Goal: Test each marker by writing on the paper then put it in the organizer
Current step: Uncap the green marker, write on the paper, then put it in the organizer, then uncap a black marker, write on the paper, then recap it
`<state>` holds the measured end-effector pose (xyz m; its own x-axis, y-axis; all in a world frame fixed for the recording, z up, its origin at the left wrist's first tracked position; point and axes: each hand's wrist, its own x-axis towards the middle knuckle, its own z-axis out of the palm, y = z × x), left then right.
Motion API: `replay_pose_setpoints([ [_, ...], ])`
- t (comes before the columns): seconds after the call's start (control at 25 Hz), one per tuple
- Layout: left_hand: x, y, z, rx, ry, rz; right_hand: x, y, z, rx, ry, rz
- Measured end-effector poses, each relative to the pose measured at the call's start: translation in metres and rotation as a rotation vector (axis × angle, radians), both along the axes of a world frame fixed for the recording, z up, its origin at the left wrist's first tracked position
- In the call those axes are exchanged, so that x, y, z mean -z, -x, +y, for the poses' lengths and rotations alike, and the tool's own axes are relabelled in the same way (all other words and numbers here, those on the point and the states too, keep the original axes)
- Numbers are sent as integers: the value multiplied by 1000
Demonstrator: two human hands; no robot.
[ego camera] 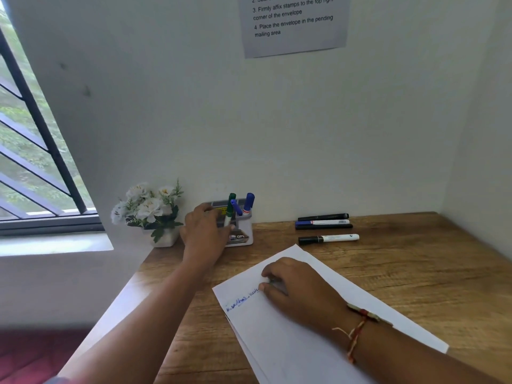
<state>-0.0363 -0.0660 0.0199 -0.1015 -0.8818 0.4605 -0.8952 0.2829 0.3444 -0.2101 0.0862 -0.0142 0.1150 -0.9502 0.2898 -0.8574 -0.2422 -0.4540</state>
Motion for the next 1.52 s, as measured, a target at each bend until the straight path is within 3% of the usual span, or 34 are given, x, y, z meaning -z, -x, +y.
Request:
replay_pose_setpoints([
  [0.16,17,1,52,190,15,127,-17,20,-9,231,111,-36],
  [0.28,23,2,79,424,-233,-14,-20,52,-33,430,96,153],
  [0.4,25,-1,80,510,-278,-61,-15,82,-54,511,31,357],
  [0.64,24,-5,77,511,-245,-20,-14,97,-63,446,-38,531],
  [0.8,19,-6,82,504,-235,133,-39,61,-42,257,29,246],
  [0.92,18,-5,88,573,-260,328,-46,25,-12,54,132,239],
  [1.08,17,-1,98,697,-272,455,-38,8,6,-82,66,249],
  [1.52,21,5,100,735,-370,656,-39,13,6,-29,114,271],
])
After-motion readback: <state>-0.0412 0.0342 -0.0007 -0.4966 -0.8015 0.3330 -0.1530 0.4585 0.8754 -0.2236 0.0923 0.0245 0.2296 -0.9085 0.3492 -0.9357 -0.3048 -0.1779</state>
